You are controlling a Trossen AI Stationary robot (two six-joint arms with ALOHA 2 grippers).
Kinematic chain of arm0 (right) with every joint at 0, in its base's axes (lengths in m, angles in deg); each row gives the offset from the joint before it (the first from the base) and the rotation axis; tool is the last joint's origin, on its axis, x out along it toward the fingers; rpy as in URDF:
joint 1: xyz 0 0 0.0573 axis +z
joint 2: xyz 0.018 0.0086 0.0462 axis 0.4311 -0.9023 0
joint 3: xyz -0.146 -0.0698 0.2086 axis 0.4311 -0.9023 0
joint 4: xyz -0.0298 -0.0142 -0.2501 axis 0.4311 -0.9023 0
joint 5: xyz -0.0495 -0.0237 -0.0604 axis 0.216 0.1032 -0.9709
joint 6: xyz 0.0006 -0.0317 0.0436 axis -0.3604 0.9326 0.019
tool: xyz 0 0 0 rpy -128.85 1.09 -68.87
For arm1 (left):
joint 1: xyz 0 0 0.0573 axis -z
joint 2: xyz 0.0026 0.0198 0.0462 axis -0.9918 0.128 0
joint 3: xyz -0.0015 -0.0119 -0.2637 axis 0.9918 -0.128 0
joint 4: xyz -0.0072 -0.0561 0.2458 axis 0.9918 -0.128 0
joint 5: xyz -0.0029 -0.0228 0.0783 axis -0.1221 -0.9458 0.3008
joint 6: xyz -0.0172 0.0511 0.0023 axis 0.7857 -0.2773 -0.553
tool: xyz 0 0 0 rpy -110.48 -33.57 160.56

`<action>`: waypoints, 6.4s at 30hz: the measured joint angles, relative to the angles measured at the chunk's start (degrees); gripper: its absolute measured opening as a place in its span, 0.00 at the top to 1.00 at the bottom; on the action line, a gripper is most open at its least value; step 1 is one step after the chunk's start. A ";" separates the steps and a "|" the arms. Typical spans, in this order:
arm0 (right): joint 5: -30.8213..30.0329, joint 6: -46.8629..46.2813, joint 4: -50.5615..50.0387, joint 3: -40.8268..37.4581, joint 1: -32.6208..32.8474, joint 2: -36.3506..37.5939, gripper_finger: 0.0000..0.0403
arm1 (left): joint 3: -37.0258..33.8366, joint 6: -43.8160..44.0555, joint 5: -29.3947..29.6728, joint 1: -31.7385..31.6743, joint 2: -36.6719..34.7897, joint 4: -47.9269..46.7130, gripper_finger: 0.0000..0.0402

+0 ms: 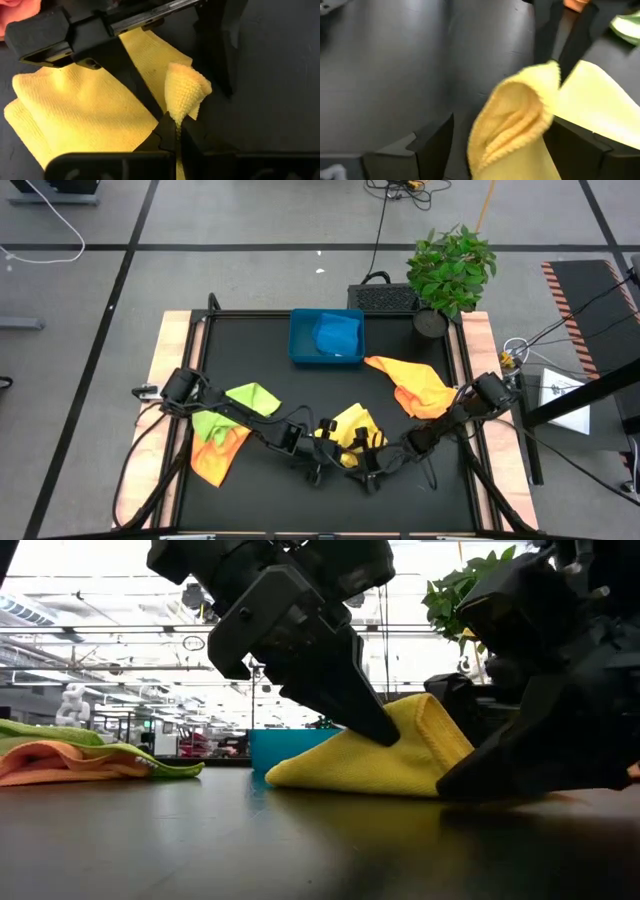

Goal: Fold microfiber towels
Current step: Stack the yellow microfiber cloth on top of the blue microfiber cloth in the blue bin

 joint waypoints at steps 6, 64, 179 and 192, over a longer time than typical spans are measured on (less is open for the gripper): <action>-0.81 0.52 -2.64 0.09 0.11 0.11 0.38 | 0.01 0.20 0.00 0.05 0.00 -0.03 0.98; -0.28 -4.20 2.50 -0.02 -1.97 0.13 0.99 | 0.07 2.00 24.81 7.63 2.38 3.64 0.45; 7.68 30.01 -22.34 0.00 -52.15 35.95 1.00 | -14.01 -15.21 11.08 -41.42 -25.77 9.50 1.00; 9.79 30.94 -13.58 -0.11 -54.75 25.00 1.00 | -16.05 -13.10 12.47 -40.46 -25.77 6.44 1.00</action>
